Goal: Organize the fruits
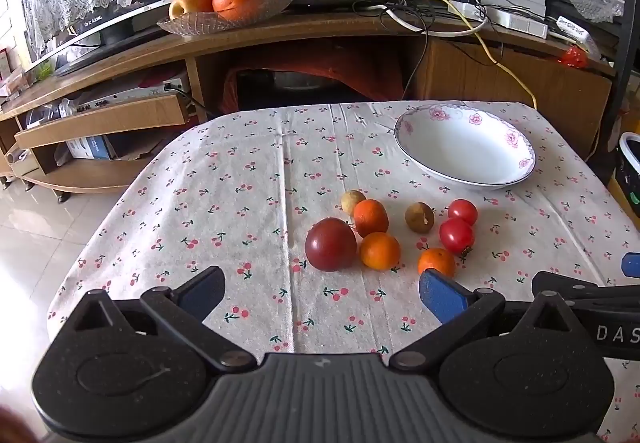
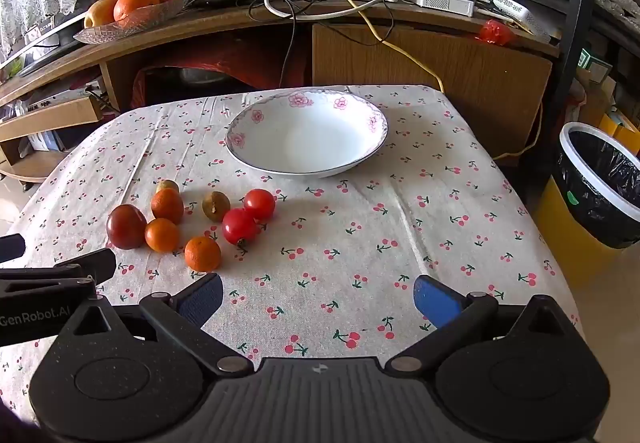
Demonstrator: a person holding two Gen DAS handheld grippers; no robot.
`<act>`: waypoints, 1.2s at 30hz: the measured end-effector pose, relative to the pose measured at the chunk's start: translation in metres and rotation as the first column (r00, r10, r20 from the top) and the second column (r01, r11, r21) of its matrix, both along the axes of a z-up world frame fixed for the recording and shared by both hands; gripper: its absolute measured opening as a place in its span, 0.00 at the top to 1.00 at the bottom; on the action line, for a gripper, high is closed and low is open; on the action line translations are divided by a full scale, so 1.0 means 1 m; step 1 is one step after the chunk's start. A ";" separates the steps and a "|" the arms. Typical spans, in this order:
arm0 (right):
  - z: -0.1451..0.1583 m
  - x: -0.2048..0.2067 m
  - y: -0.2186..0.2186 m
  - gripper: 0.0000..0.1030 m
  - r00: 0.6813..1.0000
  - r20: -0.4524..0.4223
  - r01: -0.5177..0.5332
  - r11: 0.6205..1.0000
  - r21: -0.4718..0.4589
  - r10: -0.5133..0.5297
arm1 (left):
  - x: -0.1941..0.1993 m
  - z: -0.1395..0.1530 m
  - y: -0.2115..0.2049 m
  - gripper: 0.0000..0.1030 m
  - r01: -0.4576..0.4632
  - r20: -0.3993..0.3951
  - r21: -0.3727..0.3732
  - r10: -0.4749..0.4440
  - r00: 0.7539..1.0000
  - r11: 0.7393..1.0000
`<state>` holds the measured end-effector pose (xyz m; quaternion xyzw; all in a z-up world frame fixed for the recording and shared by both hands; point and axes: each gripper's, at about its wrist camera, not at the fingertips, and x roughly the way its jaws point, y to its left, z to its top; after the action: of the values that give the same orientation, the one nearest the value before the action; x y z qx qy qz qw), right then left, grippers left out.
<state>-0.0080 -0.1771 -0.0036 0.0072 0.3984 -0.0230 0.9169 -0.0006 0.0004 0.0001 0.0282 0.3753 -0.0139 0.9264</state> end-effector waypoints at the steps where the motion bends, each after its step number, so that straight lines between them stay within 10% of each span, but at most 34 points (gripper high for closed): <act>1: 0.000 0.000 0.000 0.07 1.000 -0.001 0.001 1.000 0.001 -0.001 | 0.000 0.000 0.000 0.00 0.001 -0.001 -0.001 -0.001 1.000 1.000; 36: 0.000 0.000 0.002 0.10 1.000 -0.009 -0.014 1.000 0.013 0.014 | 0.001 -0.001 -0.001 0.00 0.013 -0.010 0.004 -0.013 1.000 1.000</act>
<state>-0.0081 -0.1751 -0.0041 0.0101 0.4026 -0.0143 0.9152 0.0004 -0.0008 -0.0013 0.0325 0.3799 -0.0190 0.9243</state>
